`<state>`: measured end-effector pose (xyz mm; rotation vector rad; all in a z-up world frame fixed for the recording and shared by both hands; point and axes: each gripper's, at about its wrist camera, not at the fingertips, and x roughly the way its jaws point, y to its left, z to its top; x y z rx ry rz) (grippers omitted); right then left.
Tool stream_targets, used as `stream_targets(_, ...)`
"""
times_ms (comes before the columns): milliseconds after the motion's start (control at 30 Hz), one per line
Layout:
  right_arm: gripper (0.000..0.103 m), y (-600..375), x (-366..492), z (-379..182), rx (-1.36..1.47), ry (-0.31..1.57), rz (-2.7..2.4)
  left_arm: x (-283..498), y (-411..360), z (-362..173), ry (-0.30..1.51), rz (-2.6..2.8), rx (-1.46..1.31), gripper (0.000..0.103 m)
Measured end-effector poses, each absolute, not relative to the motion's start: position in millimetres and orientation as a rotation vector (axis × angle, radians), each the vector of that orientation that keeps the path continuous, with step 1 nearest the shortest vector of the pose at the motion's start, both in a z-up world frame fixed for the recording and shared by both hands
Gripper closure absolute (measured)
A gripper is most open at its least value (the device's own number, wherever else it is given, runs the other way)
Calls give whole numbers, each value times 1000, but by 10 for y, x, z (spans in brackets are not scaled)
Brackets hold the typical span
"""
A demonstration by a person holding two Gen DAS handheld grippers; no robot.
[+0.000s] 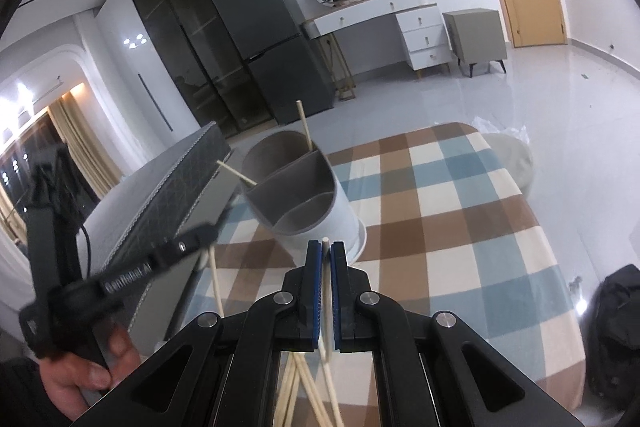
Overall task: Organize utensils
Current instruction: 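Lift both held chopsticks and carry them over the utensil holder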
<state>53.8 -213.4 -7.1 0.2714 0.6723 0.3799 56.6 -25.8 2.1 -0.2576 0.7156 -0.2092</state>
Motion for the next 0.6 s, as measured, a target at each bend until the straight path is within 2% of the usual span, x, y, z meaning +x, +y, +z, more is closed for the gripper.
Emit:
stream_targets(333,99,-2076,425,147,260,641,384,596,-102,281,573,-232,-272,101)
stream_targets(600,99,-2047,570,599,229,574,403,904,15,622,469,-225,-269,101)
